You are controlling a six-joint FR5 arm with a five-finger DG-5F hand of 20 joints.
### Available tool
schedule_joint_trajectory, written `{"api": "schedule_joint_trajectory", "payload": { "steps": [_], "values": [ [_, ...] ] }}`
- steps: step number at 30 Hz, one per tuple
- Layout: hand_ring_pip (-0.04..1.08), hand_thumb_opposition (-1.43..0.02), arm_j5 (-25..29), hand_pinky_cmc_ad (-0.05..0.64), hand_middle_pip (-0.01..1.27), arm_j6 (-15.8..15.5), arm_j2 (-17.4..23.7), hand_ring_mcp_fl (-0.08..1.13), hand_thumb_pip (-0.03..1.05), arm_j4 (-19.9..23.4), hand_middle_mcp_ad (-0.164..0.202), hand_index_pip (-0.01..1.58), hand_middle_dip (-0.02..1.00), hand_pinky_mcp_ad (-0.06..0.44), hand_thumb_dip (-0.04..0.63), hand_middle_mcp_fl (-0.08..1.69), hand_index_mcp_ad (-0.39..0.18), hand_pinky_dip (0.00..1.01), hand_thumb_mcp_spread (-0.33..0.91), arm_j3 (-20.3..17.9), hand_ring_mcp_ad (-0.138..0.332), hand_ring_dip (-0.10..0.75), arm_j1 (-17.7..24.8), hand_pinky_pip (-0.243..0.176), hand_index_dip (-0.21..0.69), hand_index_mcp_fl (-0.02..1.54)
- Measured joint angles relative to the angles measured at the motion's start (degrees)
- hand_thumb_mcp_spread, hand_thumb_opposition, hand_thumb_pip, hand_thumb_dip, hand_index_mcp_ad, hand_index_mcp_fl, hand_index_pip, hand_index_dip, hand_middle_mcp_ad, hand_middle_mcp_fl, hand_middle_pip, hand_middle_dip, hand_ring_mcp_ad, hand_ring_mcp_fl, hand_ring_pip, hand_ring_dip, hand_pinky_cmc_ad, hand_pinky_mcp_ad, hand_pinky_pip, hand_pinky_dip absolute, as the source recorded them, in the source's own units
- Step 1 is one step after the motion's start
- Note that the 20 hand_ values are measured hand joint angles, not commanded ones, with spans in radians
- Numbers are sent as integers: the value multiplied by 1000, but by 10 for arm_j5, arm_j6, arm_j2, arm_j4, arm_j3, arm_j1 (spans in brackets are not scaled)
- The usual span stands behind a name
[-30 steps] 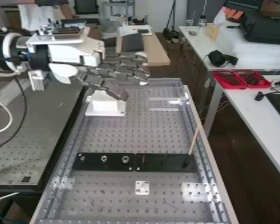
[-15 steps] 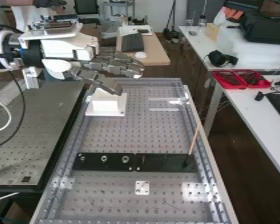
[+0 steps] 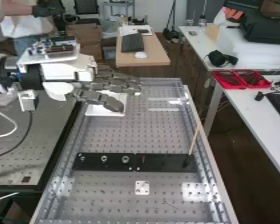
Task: Grab the smaller nut and place it in the white container
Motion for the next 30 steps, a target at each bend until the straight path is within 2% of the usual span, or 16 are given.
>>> {"api": "schedule_joint_trajectory", "payload": {
  "steps": [9, 14, 17, 24, 30],
  "values": [
    [70, -836, -103, 363, 136, -60, -53, 0, 777, 4, 68, 1110, 192, 311, 175, 5, -113, 602, 243, 14, 164, 96, -42, -96, -2, 5],
    [66, -836, -145, 363, 133, -94, -81, 0, 777, 0, 66, 1367, 188, 311, 176, 7, -115, 602, 258, 26, 164, 93, -64, -96, -2, 0],
    [66, -836, -168, 363, 133, -117, -98, 0, 780, -11, 72, 1461, 192, 307, 176, 7, -108, 602, 258, 36, 164, 93, -77, -96, -2, -3],
    [66, -836, -213, 363, 134, -171, -131, 0, 801, -36, 68, 1520, 204, 307, 188, 5, -126, 593, 278, 56, 161, 96, -100, -96, 9, -2],
    [65, -836, -237, 363, 134, -197, -151, 0, 801, -44, 65, 1548, 206, 305, 202, 2, -127, 560, 309, 63, 161, 96, -112, -96, 31, -5]
  ]
}}
